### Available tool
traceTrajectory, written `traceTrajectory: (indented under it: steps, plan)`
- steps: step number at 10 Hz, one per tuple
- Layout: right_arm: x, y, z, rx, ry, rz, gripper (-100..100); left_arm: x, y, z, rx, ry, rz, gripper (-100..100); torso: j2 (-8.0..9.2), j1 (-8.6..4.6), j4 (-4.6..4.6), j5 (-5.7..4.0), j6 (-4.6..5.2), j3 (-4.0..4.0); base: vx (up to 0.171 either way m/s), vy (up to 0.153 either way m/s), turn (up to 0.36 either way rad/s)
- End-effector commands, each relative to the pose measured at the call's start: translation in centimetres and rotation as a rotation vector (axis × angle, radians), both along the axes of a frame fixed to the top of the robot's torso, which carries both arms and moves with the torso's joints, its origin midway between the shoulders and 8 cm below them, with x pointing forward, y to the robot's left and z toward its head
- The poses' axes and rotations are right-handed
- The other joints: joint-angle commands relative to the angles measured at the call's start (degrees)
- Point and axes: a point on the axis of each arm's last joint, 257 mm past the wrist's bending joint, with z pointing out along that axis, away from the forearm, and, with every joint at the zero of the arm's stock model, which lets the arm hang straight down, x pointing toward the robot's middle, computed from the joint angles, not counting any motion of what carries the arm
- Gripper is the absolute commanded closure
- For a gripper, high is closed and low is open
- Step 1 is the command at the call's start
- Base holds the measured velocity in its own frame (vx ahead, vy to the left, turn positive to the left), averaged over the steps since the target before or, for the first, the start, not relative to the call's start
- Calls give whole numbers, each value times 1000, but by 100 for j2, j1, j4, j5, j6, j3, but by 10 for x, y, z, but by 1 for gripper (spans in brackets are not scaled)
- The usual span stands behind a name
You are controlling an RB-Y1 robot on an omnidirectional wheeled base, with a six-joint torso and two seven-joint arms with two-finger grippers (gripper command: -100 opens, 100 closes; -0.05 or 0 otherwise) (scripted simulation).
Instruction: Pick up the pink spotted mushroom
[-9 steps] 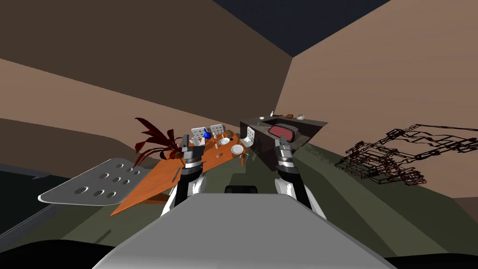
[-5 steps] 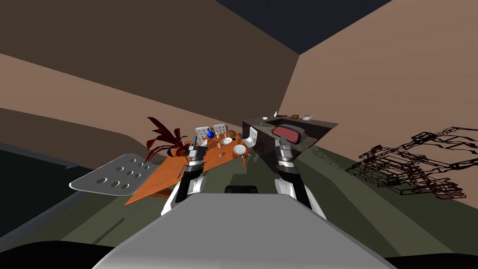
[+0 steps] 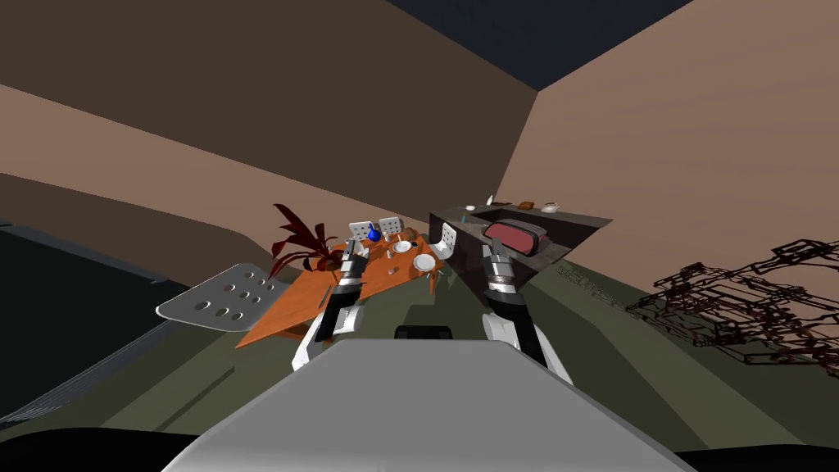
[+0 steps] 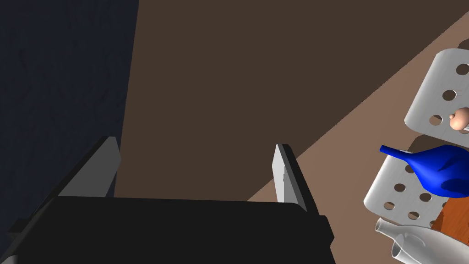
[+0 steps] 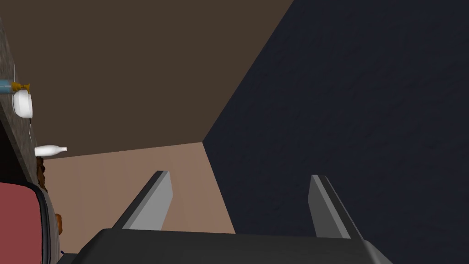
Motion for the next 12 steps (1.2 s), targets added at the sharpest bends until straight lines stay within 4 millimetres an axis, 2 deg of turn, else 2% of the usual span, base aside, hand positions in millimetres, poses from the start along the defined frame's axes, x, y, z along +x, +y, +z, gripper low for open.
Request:
traceTrajectory:
  steps: [1, 2, 3, 4, 5, 6, 7, 8, 10, 11, 12]
  plan:
    - [0, 0, 0, 0, 0, 0, 0, 11, 6, -20, -15, 65, 6, -100, 0, 0, 0, 0, 0, 0, 15, 20, 71]
    - [0, 0, 0, 0, 0, 0, 0, 19, 10, -34, -27, 104, 10, -100, 0, -1, 0, 0, -2, 0, 18, 24, 147]
    - [0, 0, 0, 0, 0, 0, 0, 21, 11, -37, -29, 119, 12, -100, -2, 0, -1, 0, -2, -1, 13, 15, 39]
    - [0, 0, 0, 0, 0, 0, 0, 29, 16, -53, -41, 163, 17, -100, -1, -3, 0, -1, 0, 0, 13, 22, 79]
    - [0, 0, 0, 0, 0, 0, 0, 30, 16, -56, -43, 175, 19, -100, 0, -2, 0, -1, -2, 0, 14, 16, 40]
    - [0, 0, 0, 0, 0, 0, 0, 39, 21, -72, -56, 222, 25, -100, 0, -4, 0, -1, 0, 0, 19, 17, 68]
    - [0, 0, 0, 0, 0, 0, 0, 40, 21, -75, -57, 233, 27, -100, -2, -3, 0, -1, -1, -1, 19, 12, 39]
    - [0, 0, 0, 0, 0, 0, 0, 48, 26, -94, -72, 289, 35, -100, -2, -6, -1, -1, 0, -1, 24, 14, 70]
    - [0, 0, 0, 0, 0, 0, 0, 57, 31, -115, -87, 354, 45, -100, -7, -4, -1, -1, -1, -4, 27, 12, 80]
    - [0, 0, 0, 0, 0, 0, 0, 63, 35, -132, -100, 402, 52, -100, -5, -5, -1, -1, 0, -3, 22, 13, 56]
    - [0, 0, 0, 0, 0, 0, 0, 64, 36, -136, -102, 416, 55, -100, -3, -4, -1, -1, -1, -2, 18, 9, 34]
